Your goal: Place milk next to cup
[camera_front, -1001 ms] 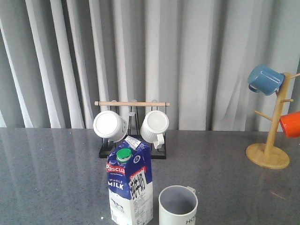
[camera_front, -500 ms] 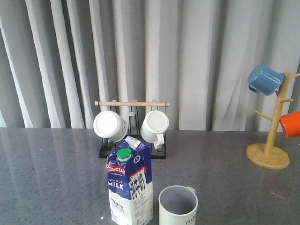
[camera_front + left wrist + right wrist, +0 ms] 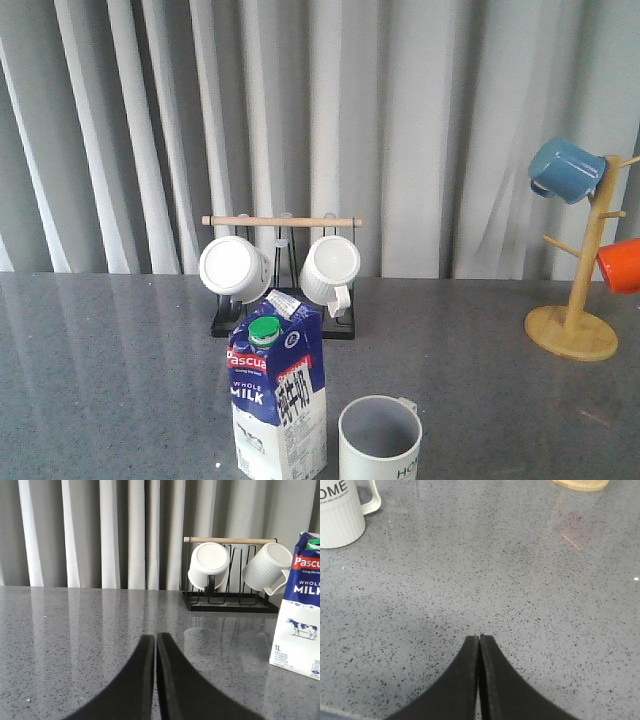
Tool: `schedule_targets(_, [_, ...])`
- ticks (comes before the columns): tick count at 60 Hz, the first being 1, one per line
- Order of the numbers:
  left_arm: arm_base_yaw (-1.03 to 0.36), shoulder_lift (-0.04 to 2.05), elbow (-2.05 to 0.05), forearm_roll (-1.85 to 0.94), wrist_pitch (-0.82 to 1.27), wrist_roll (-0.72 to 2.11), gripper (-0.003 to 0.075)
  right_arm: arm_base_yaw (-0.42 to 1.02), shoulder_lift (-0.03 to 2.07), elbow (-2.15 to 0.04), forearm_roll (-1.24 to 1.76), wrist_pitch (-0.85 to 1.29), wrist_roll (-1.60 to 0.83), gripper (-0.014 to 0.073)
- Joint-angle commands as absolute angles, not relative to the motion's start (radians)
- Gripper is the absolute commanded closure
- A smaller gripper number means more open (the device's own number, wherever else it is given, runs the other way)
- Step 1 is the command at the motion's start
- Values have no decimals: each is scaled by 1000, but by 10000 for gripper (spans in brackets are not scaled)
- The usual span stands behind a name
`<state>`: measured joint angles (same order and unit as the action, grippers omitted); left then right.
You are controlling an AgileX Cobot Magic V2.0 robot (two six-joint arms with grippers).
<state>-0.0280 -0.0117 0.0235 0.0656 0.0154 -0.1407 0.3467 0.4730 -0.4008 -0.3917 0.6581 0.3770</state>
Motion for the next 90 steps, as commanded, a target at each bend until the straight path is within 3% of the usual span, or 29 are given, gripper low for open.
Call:
schedule_targets(1, [-25,-24,-3,64,-61,-152,726,345,477,-427,-422,600,379,598])
schedule_targets(14, [-25,-24,-3,64,-61,-152,726,332,445,-427,-399,591,276,598])
schedule_targets(25, [-25,-24,-3,64,-61,-152,726,160,352,-402,-269,517,72,598])
schedule_targets(38, [-25,-24,-3,64,-61,-152,726,-6,167,-154,49,168,-180,598])
schedule_targets(59, [-25,-24,-3,64,-61,-152,726,-27,7,34,100,-104,-149,598])
schedule_targets(90, [-25,-24,-3,64,-62,-152,726,-86,-24,38,117,-40,-147,598])
